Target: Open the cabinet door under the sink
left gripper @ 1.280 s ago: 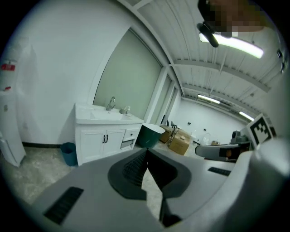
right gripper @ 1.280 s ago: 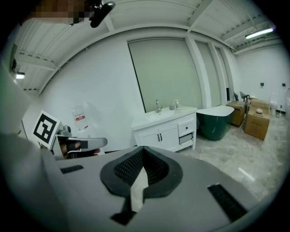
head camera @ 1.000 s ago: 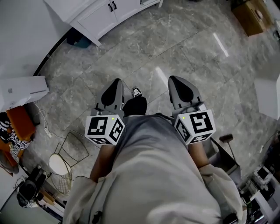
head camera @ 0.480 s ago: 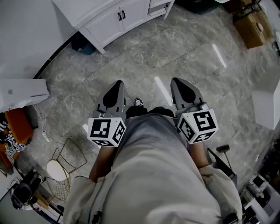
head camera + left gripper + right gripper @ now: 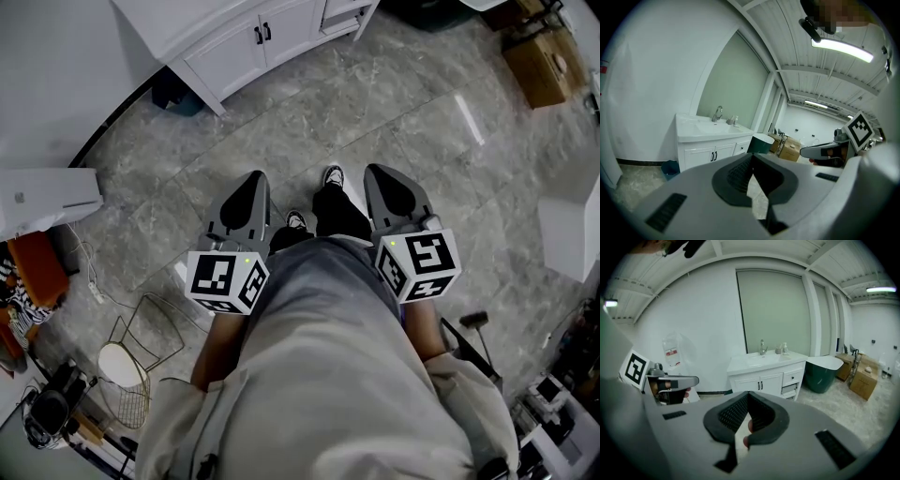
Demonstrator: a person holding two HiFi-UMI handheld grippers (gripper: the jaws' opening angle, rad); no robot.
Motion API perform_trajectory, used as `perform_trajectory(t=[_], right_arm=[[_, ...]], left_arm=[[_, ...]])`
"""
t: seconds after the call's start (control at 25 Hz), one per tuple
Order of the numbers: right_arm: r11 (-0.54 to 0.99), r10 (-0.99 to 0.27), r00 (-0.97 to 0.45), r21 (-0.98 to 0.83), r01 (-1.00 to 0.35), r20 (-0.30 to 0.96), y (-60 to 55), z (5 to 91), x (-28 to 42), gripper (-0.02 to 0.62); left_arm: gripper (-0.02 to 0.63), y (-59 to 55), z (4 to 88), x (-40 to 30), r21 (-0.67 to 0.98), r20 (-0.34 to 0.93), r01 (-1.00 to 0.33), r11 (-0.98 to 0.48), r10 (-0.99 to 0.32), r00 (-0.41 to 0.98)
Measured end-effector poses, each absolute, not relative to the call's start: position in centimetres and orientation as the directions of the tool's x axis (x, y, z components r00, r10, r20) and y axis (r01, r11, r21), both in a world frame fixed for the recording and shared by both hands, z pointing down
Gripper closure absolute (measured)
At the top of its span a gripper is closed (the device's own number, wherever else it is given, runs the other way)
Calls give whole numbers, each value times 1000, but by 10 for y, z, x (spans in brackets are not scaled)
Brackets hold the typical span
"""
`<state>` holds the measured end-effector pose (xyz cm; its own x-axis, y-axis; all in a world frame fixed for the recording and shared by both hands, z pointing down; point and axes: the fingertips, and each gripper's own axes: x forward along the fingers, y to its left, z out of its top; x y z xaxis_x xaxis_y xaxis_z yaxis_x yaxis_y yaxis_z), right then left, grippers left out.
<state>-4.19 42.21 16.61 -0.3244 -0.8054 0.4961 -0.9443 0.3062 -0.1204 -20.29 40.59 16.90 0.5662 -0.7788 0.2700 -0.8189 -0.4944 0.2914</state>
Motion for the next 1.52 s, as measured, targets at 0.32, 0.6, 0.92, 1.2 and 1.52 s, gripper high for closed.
perform_trajectory(t=[0.32, 0.6, 0.92, 1.2, 1.52], right_arm=[[303, -809, -332, -141, -943, 486, 372, 172, -16, 588], [309, -810, -325, -116, -944, 488, 298, 175, 13, 588], [366, -800, -383, -129, -921, 462, 209, 168, 41, 588], [432, -777, -463, -174, -885, 427, 143, 162, 58, 588], [483, -741, -548, -259, -837, 389, 100, 165, 80, 586]], left_arm=[[606, 363, 178, -190, 267, 297, -847, -459, -797, 526], [606, 300, 177, -169, 253, 301, -868, -427, -818, 490], [606, 227, 175, -137, 212, 315, -899, -382, -845, 433], [606, 175, 169, -118, 204, 306, -923, -326, -874, 377], [606, 143, 171, -95, 193, 317, -944, -269, -893, 319]])
